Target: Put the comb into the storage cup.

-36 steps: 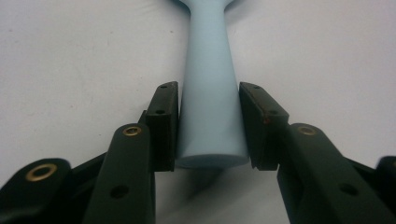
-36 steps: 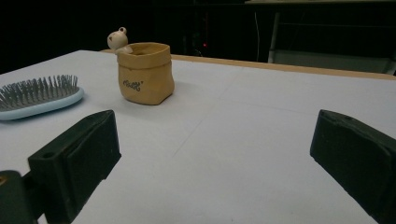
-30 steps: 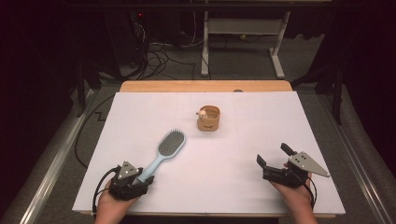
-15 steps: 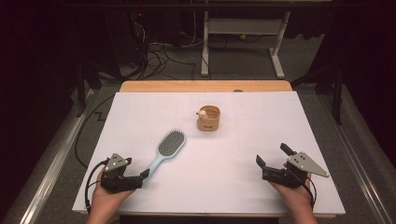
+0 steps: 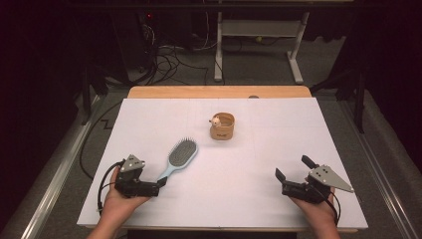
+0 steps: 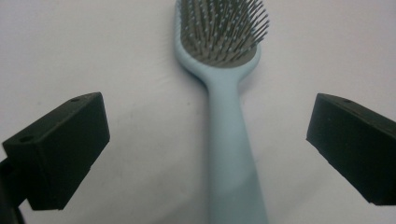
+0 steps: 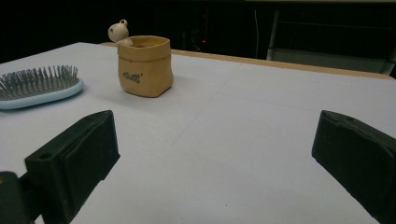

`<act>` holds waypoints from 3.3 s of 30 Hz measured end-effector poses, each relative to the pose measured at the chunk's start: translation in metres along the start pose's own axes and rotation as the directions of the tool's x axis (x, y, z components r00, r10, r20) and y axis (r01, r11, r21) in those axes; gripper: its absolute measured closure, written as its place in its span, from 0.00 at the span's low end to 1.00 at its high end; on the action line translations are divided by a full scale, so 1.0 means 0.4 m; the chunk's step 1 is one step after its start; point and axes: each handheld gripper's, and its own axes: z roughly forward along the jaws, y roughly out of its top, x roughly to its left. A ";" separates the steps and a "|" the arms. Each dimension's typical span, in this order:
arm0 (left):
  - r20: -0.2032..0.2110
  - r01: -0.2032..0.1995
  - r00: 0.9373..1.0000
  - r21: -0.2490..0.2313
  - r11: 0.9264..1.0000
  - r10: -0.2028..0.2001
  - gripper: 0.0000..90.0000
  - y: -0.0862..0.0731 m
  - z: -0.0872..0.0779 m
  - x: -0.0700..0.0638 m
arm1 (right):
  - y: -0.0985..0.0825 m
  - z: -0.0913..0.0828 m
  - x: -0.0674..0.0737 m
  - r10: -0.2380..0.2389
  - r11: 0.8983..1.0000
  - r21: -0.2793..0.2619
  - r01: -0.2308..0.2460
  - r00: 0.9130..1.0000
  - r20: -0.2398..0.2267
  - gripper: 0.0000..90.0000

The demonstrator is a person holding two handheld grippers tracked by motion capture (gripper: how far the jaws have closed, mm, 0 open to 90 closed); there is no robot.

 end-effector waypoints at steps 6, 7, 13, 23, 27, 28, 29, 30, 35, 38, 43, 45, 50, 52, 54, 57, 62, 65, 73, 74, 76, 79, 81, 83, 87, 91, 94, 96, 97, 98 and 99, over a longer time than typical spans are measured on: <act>-0.002 -0.007 1.000 0.005 1.000 0.007 0.00 0.056 0.026 0.002 | 0.001 -0.002 -0.004 0.008 1.000 -0.011 -0.008 1.000 0.002 0.01; -0.005 -0.008 1.000 0.016 1.000 0.008 0.00 0.062 0.033 0.003 | 0.001 -0.003 -0.004 0.008 1.000 -0.011 -0.008 1.000 0.004 0.01; 0.012 0.008 1.000 0.048 0.999 -0.008 0.00 0.087 0.074 0.008 | 0.000 -0.003 -0.007 0.010 1.000 -0.012 -0.010 1.000 0.003 0.01; 0.021 0.033 0.999 0.098 0.995 -0.035 0.00 0.120 0.130 0.016 | 0.000 -0.003 -0.006 0.010 1.000 -0.012 -0.010 1.000 0.002 0.01; 0.020 0.028 0.999 0.110 0.994 -0.030 0.00 0.135 0.143 0.013 | 0.000 -0.002 -0.006 0.010 1.000 -0.012 -0.010 1.000 0.002 0.01; 0.020 0.024 0.999 0.110 0.994 -0.027 0.00 0.139 0.145 0.012 | 0.000 -0.002 -0.006 0.011 1.000 -0.012 -0.011 1.000 0.001 0.01; 0.020 0.026 0.999 0.110 0.994 -0.028 0.00 0.141 0.147 0.011 | 0.000 -0.002 -0.006 0.011 1.000 -0.012 -0.011 1.000 0.001 0.01; 0.020 0.022 1.000 0.110 0.994 -0.024 0.00 0.145 0.150 0.010 | 0.000 -0.002 -0.006 0.011 1.000 -0.012 -0.011 1.000 0.000 0.01; 0.020 0.019 1.000 0.129 0.991 -0.021 0.00 0.160 0.170 0.006 | 0.000 -0.002 -0.006 0.010 1.000 -0.013 -0.010 1.000 -0.001 0.01; 0.008 0.012 1.000 0.152 0.988 -0.013 0.00 0.168 0.184 0.002 | 0.000 -0.002 -0.007 0.011 1.000 -0.012 -0.011 1.000 -0.001 0.01; 0.008 0.002 1.000 0.195 0.981 -0.003 0.01 0.180 0.208 -0.007 | 0.000 -0.002 -0.007 0.012 1.000 -0.013 -0.012 1.000 -0.003 0.01; 0.006 0.002 1.000 0.209 0.978 -0.004 0.01 0.181 0.216 -0.007 | 0.000 -0.002 -0.008 0.013 1.000 -0.015 -0.013 1.000 -0.003 0.01; -0.005 0.004 1.000 0.248 0.969 -0.003 0.02 0.177 0.231 -0.004 | 0.000 -0.003 -0.010 0.013 1.000 -0.015 -0.013 1.000 -0.002 0.01; -0.007 -0.008 1.000 0.259 0.966 0.010 0.02 0.175 0.236 -0.006 | 0.000 -0.002 -0.010 0.013 1.000 -0.015 -0.013 1.000 -0.002 0.01; -0.007 -0.007 1.000 0.268 0.963 0.010 0.03 0.175 0.237 -0.006 | -0.001 -0.002 -0.010 0.014 1.000 -0.014 -0.014 1.000 -0.003 0.01; -0.004 -0.007 1.000 0.281 0.960 0.009 0.04 0.176 0.241 -0.006 | -0.001 -0.002 -0.009 0.013 1.000 -0.013 -0.013 1.000 -0.003 0.01; -0.004 -0.009 1.000 0.294 0.956 0.010 0.06 0.181 0.249 -0.009 | 0.000 -0.001 -0.009 0.011 1.000 -0.013 -0.011 1.000 -0.004 0.01; -0.007 -0.005 1.000 0.317 0.948 0.008 0.08 0.184 0.257 -0.012 | -0.001 -0.002 -0.009 0.012 1.000 -0.014 -0.012 1.000 -0.004 0.01; -0.035 -0.009 0.999 0.344 0.939 0.022 0.15 0.195 0.263 -0.018 | -0.001 -0.002 -0.009 0.011 1.000 -0.014 -0.011 1.000 -0.004 0.01; -0.035 -0.008 0.999 0.346 0.938 0.022 0.16 0.196 0.263 -0.018 | -0.001 -0.001 -0.009 0.011 1.000 -0.013 -0.011 1.000 -0.005 0.01; -0.036 -0.007 0.999 0.347 0.938 0.021 0.16 0.196 0.264 -0.017 | -0.001 -0.001 -0.009 0.010 1.000 -0.014 -0.010 1.000 -0.004 0.01; -0.039 -0.006 0.999 0.347 0.938 0.020 0.17 0.195 0.264 -0.018 | -0.001 -0.001 -0.009 0.011 1.000 -0.013 -0.011 1.000 -0.005 0.01; -0.036 -0.001 0.999 0.349 0.937 0.014 0.17 0.196 0.264 -0.017 | -0.001 -0.001 -0.008 0.011 1.000 -0.012 -0.011 1.000 -0.005 0.01; -0.034 0.002 0.999 0.349 0.937 0.011 0.17 0.196 0.265 -0.016 | -0.001 0.000 -0.008 0.009 1.000 -0.013 -0.009 1.000 -0.006 0.01; -0.042 0.004 0.999 0.347 0.938 0.011 0.16 0.195 0.266 -0.019 | -0.002 0.000 -0.007 0.010 1.000 -0.010 -0.010 1.000 -0.004 0.01; -0.042 0.003 0.999 0.348 0.937 0.012 0.16 0.195 0.267 -0.019 | -0.002 0.000 -0.008 0.013 1.000 -0.009 -0.013 1.000 -0.003 0.01; -0.046 0.007 0.999 0.353 0.936 0.010 0.17 0.197 0.267 -0.020 | -0.002 0.000 -0.008 0.010 1.000 -0.010 -0.010 1.000 -0.004 0.01; -0.045 0.003 0.999 0.354 0.935 0.014 0.18 0.197 0.266 -0.022 | -0.002 0.000 -0.007 0.009 1.000 -0.009 -0.009 1.000 -0.004 0.01; -0.044 0.000 0.999 0.351 0.936 0.017 0.20 0.197 0.266 -0.023 | -0.002 0.000 -0.007 0.007 1.000 -0.009 -0.007 1.000 -0.005 0.01; -0.044 0.001 0.999 0.353 0.936 0.016 0.21 0.198 0.266 -0.023 | -0.002 0.000 -0.007 0.007 1.000 -0.008 -0.007 1.000 -0.005 0.01; -0.044 0.001 0.999 0.353 0.936 0.015 0.21 0.198 0.266 -0.023 | -0.002 0.001 -0.007 0.007 1.000 -0.008 -0.007 1.000 -0.005 0.01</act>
